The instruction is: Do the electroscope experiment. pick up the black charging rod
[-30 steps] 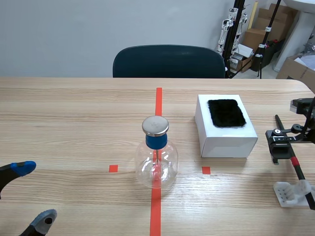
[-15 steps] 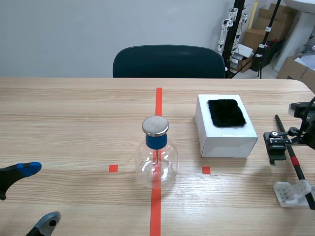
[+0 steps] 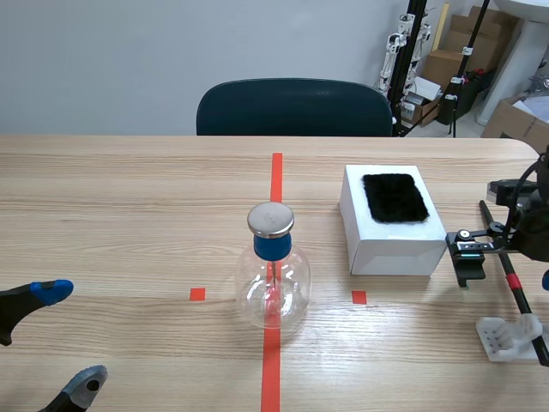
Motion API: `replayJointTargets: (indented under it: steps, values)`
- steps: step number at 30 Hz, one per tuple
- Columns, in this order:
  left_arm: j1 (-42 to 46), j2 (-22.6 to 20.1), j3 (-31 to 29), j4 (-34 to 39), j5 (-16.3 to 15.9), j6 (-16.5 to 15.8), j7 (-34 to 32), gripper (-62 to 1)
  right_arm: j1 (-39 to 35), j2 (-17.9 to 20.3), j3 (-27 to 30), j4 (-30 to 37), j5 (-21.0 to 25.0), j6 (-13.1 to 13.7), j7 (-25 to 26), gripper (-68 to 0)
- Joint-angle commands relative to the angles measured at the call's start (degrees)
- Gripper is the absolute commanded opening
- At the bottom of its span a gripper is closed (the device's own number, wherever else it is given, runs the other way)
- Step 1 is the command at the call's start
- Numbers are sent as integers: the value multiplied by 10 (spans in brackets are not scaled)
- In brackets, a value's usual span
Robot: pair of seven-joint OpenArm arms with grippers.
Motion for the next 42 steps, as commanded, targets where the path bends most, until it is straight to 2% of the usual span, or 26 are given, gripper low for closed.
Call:
replayJointTargets:
  steps: [1, 8, 13, 32, 35, 42]
  values:
    - [-2, -7, -4, 3, -7, 3, -6, 14, 17, 8, -2, -2, 0, 0, 0, 4]
    - [-2, -7, -4, 3, -7, 3, -4, 14, 16, 8, -2, -2, 1, 0, 5, 4]
    - [-2, -7, -4, 3, -7, 3, -4, 14, 16, 12, -2, -8, 33, 0, 16, 4]
    - [-2, -7, -4, 3, -7, 3, -9, 14, 13, 38, -2, -9, 99, 0, 20, 4]
    - [-2, -7, -4, 3, -7, 3, -9, 14, 10, 38, -2, -9, 99, 15, 19, 4]
    - [-2, -7, -4, 3, -7, 3, -9, 14, 2, 38, -2, -9, 99, 16, 26, 4]
